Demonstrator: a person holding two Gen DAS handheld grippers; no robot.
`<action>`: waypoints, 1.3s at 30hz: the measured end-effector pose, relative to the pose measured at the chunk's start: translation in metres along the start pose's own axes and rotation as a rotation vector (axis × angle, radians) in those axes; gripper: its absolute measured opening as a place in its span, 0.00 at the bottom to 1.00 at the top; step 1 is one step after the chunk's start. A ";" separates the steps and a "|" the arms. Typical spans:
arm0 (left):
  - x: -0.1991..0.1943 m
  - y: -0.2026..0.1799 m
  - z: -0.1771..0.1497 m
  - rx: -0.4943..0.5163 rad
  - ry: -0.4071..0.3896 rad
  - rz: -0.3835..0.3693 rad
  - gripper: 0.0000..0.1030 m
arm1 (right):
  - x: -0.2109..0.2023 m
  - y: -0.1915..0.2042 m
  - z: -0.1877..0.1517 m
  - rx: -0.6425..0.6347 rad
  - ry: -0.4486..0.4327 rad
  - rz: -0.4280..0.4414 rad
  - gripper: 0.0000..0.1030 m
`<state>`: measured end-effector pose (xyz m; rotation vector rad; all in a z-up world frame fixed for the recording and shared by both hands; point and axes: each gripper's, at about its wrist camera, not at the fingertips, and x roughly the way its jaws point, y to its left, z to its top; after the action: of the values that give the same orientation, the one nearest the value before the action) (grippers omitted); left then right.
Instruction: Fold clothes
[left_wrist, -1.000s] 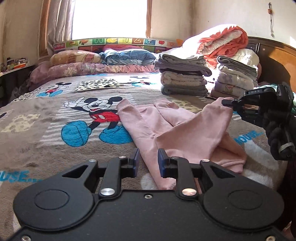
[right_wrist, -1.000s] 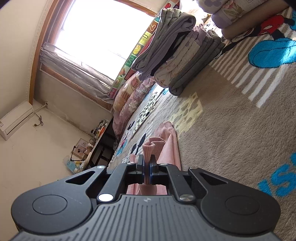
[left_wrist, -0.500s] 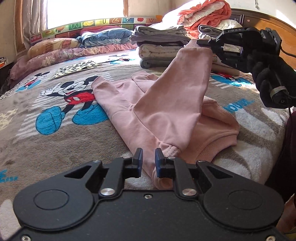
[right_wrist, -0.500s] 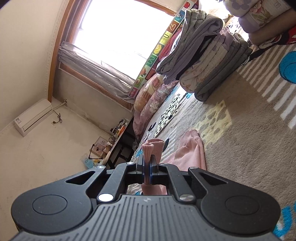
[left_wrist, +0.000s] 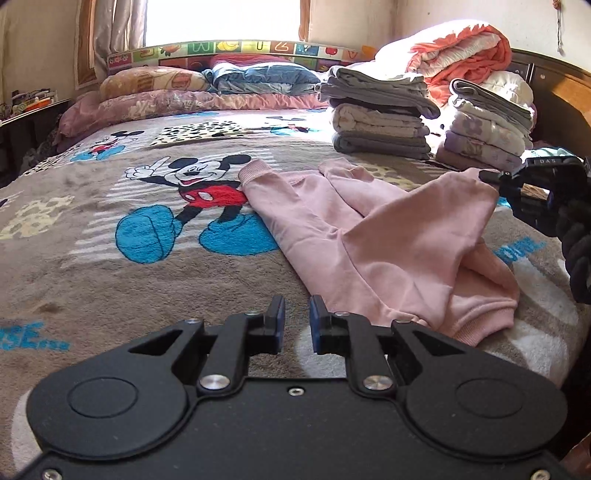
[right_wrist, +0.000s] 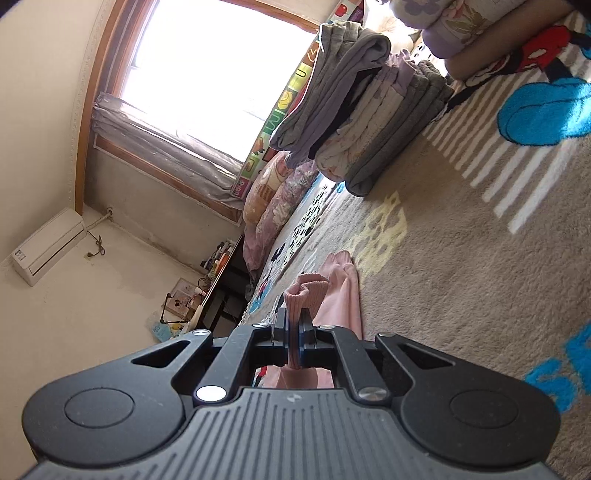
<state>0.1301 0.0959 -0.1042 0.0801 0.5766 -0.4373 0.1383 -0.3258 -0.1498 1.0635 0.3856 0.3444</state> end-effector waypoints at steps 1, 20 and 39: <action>0.001 -0.002 0.002 -0.007 -0.011 -0.005 0.12 | -0.002 -0.007 -0.001 0.020 -0.004 -0.001 0.07; 0.036 -0.029 0.012 0.125 0.139 -0.132 0.13 | -0.019 0.003 -0.006 0.106 0.031 0.151 0.07; 0.157 0.005 0.124 -0.017 0.058 0.007 0.44 | -0.006 -0.049 -0.019 0.211 0.086 -0.007 0.07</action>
<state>0.3128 0.0171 -0.0856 0.0786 0.6364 -0.4241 0.1283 -0.3361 -0.2008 1.2555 0.5111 0.3494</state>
